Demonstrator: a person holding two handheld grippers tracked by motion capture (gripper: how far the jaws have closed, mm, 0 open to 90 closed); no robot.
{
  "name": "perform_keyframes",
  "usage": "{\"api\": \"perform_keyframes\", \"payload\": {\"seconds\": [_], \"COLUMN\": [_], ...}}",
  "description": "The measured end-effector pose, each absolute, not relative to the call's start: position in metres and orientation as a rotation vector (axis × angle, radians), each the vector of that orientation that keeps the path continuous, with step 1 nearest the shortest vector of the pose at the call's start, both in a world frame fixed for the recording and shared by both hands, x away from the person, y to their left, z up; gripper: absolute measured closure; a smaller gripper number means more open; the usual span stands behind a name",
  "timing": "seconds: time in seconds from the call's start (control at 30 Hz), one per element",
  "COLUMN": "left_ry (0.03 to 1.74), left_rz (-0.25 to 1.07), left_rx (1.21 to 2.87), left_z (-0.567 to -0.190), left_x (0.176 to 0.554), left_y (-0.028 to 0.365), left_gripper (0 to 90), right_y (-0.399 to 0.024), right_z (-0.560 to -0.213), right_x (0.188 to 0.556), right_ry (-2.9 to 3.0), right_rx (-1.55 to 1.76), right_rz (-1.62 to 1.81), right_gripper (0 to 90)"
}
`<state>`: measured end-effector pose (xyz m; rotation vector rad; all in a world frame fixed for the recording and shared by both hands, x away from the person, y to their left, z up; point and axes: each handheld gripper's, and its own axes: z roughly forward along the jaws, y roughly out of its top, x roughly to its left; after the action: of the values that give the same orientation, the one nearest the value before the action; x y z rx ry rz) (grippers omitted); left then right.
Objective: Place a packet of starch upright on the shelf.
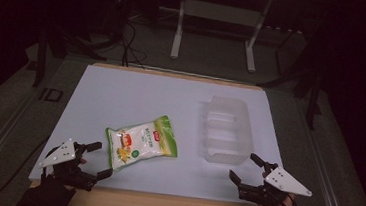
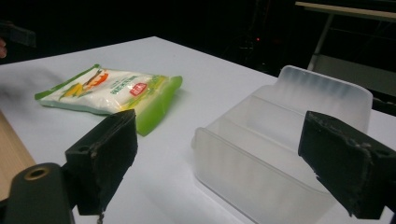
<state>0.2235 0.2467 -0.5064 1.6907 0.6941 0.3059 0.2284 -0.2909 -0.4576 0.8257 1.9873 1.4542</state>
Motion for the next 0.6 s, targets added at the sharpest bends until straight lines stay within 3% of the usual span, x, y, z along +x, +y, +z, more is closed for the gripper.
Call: {"api": "perform_keyframes", "payload": {"seconds": [0.23,0.6], "left_ry": [0.646,0.545], "left_rz": [0.164,0.176], "left_rx": [1.768,1.809], "left_z": [-0.495,-0.459], "left_x": [0.225,0.233], "left_y": [0.222,0.208], "left_gripper": [0.9,0.9], "right_y": [-0.286,-0.285], "right_z": [-0.454,-0.451], "right_x": [0.224,0.224], "right_ry": [1.990,1.979], "right_rx": [0.766,0.792], "right_rz": [1.444,1.478], "right_gripper": [11.6,11.6]}}
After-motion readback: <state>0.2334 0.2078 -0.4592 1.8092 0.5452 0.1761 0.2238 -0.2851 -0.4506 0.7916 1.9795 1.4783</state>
